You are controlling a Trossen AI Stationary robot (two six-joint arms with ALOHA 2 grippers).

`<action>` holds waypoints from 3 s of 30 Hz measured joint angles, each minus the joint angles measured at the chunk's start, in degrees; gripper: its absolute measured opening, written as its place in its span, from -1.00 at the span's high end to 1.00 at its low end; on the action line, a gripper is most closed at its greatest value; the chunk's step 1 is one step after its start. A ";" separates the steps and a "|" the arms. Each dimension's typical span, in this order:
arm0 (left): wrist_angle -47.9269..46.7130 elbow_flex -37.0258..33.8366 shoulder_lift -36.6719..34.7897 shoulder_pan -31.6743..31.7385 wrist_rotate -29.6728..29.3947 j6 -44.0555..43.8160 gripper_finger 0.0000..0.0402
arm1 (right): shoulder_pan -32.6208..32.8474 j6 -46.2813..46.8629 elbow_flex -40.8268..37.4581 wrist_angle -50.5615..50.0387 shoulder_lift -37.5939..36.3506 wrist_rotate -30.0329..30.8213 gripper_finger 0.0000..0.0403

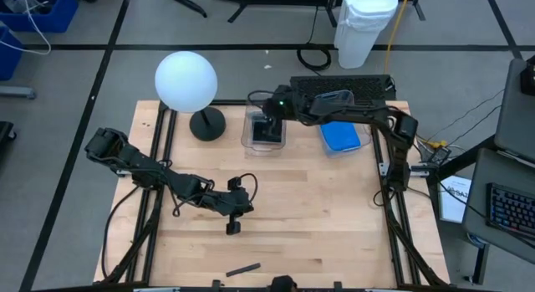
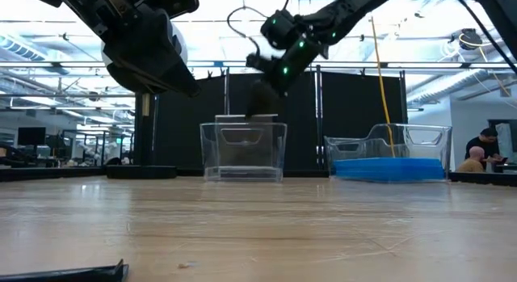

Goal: Pick & place jewel cases by type
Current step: Put the black CD case into the left transparent bin, then return to Home Position

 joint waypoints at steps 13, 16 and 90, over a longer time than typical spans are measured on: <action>0.23 0.00 0.00 0.00 -0.04 -1.58 0.96 | 6.82 8.36 0.06 -7.86 -13.95 -0.21 -0.40; 0.29 0.00 -0.33 0.00 0.26 -1.66 0.96 | 9.67 11.16 0.04 -13.63 -18.92 -2.81 -0.37; -7.73 -38.80 -86.53 -0.26 0.09 15.30 0.96 | 25.62 27.09 -84.31 12.79 -108.46 -4.69 -0.15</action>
